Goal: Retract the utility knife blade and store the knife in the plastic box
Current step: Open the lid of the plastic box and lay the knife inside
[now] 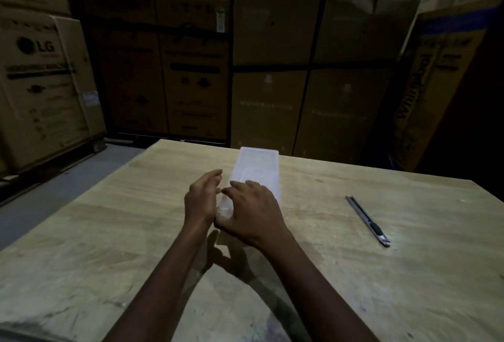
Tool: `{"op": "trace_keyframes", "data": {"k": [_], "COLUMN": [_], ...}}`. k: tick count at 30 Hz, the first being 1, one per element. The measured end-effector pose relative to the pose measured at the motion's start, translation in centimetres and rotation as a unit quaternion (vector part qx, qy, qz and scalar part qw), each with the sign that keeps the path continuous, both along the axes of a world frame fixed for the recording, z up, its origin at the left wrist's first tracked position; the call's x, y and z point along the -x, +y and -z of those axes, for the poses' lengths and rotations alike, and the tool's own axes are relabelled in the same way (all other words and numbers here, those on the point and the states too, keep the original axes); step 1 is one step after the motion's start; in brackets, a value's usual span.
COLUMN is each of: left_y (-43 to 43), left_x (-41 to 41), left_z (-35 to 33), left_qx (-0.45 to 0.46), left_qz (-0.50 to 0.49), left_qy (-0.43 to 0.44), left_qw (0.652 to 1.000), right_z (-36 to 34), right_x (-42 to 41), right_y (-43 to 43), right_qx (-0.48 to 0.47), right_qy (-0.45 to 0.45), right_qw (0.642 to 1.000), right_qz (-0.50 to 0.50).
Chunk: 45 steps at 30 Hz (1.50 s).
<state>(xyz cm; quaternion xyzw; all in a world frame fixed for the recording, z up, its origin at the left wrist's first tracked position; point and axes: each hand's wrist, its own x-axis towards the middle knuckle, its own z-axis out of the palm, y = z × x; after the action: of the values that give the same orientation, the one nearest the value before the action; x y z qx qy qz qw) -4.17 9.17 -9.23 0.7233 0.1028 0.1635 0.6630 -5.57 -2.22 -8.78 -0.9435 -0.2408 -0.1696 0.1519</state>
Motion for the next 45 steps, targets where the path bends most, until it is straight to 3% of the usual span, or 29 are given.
{"op": "trace_keyframes", "data": {"k": [7, 10, 15, 17, 22, 25, 28, 30, 33, 36, 39, 45], "left_y": [4.1, 6.0, 6.9, 7.6, 8.4, 7.7, 7.5, 7.4, 7.2, 7.1, 7.6, 8.8], "left_x": [1.1, 0.9, 1.2, 1.3, 0.4, 0.9, 1.4, 1.5, 1.5, 1.4, 1.6, 1.8], "left_z": [-0.7, -1.0, -0.8, -0.5, 0.8, 0.9, 0.8, 0.6, 0.6, 0.7, 0.7, 0.7], "left_qx": [0.209, 0.280, 0.093, 0.069, -0.060, -0.084, -0.090, -0.083, -0.065, -0.059, -0.052, -0.059], "left_qz": [0.002, 0.010, -0.028, -0.029, -0.058, -0.069, -0.070, -0.059, -0.039, -0.043, -0.053, -0.071], "left_qy": [0.032, 0.031, 0.067, 0.057, 0.067, 0.082, 0.077, 0.051, 0.027, 0.020, 0.022, 0.033], "left_qw": [0.977, 0.960, 0.993, 0.996, 0.994, 0.991, 0.991, 0.994, 0.997, 0.997, 0.997, 0.995], "right_z": [-1.0, -1.9, -2.3, -2.2, -1.7, -1.0, -0.8, -0.9, -1.9, -2.3, -2.4, -0.9], "right_x": [0.5, 0.3, -0.5, -0.7, -1.0, -1.4, -1.9, -2.5, -3.2, -3.5, -3.7, -4.7], "right_y": [5.3, 6.8, 8.3, 8.7, 9.8, 10.1, 9.7, 9.2, 8.0, 6.7, 5.5, 3.0], "right_qx": [0.006, -0.050, -0.196, -0.217, -0.117, -0.060, -0.076, -0.142, -0.318, -0.433, -0.557, -0.722], "right_qy": [-0.030, -0.050, -0.082, -0.083, -0.171, -0.184, -0.160, -0.157, -0.101, -0.126, -0.105, 0.047], "right_qw": [0.999, 0.996, 0.975, 0.970, 0.975, 0.979, 0.982, 0.973, 0.941, 0.893, 0.822, 0.680], "right_qz": [-0.036, -0.056, -0.072, -0.076, -0.085, -0.062, -0.071, -0.088, -0.057, 0.001, 0.055, 0.123]}}
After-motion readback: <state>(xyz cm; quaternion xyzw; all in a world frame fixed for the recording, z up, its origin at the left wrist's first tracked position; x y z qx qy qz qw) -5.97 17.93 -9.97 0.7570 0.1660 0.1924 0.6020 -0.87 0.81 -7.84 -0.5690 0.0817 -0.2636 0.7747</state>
